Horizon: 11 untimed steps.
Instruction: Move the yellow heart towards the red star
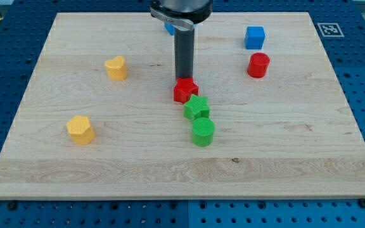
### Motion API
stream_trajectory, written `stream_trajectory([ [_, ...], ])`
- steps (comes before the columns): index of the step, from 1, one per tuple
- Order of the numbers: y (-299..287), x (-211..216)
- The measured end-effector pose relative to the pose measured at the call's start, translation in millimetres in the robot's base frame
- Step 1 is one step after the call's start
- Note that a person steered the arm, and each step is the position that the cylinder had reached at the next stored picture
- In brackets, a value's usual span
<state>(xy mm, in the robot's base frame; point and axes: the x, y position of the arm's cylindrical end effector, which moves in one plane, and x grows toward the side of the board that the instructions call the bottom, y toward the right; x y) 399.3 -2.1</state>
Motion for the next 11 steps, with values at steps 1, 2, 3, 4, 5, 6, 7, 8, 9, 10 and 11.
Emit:
stream_trajectory([
  [1,-7,-44],
  [2,-16,-51],
  [3,-89,-57],
  [4,-115,-94],
  [5,-168,-110],
  [6,-205,-103],
  [7,-208,-69],
  [8,-207,-48],
  [9,-178,-26],
  [10,-160,-23],
  [11,-135,-36],
])
